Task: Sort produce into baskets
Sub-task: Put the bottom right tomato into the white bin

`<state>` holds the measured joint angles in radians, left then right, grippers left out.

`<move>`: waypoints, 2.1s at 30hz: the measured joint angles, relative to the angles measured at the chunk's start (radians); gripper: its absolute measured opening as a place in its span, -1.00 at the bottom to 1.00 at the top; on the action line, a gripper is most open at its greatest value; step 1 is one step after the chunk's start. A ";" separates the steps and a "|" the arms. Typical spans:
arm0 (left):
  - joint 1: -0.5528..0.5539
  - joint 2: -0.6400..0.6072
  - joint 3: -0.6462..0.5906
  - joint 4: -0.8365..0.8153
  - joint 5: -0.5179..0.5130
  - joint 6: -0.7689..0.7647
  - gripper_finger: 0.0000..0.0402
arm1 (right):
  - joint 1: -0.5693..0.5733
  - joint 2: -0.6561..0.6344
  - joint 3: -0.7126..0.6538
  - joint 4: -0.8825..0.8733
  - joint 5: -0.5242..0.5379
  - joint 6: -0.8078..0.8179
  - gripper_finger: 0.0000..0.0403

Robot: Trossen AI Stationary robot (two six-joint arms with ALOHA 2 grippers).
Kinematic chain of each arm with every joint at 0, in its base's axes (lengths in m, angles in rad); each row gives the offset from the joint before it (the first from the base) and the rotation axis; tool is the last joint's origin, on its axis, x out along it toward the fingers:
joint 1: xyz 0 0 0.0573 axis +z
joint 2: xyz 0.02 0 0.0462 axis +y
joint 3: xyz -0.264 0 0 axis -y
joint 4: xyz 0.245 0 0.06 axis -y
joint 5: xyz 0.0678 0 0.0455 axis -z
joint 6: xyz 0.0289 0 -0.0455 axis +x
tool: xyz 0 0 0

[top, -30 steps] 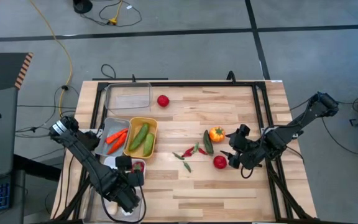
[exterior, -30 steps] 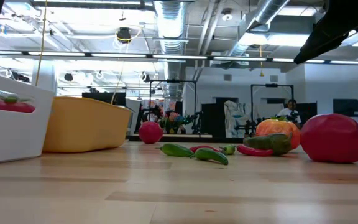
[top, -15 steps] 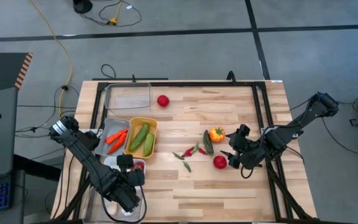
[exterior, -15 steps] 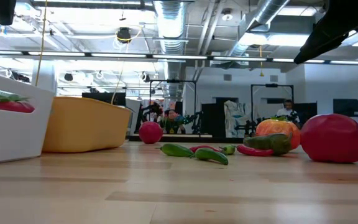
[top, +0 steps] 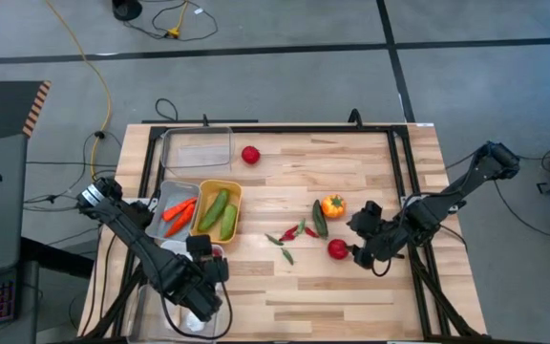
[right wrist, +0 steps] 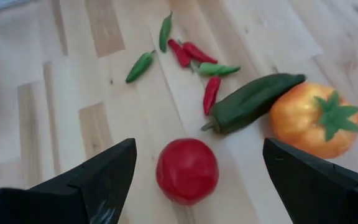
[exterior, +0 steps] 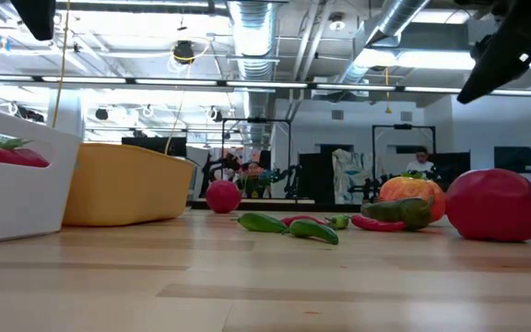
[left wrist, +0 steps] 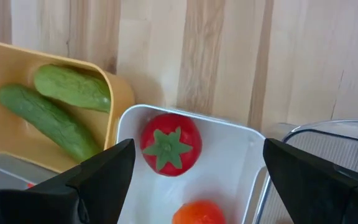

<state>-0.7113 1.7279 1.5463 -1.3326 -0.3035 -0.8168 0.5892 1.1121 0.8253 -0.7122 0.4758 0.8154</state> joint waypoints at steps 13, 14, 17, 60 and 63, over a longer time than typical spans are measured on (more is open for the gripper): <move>0.000 0.000 0.000 0.017 0.000 0.010 0.70 | 0.000 0.264 0.000 0.023 -0.039 0.000 0.87; 0.000 0.000 0.000 0.017 0.000 0.010 0.70 | -0.001 0.281 0.000 0.027 -0.054 -0.001 0.87; 0.000 0.000 0.000 0.017 0.000 0.010 0.70 | -0.002 0.327 0.000 0.048 -0.081 -0.001 0.87; 0.026 -0.141 0.000 0.221 -0.286 0.229 0.55 | -0.165 0.715 0.130 1.227 -0.138 -0.380 0.57; 0.025 -0.176 0.000 0.214 -0.293 0.225 0.55 | -0.200 0.809 0.233 1.228 -0.139 -0.392 0.57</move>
<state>-0.6865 1.5517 1.5463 -1.1191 -0.5960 -0.5922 0.3894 1.9210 1.0580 0.5158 0.3364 0.4233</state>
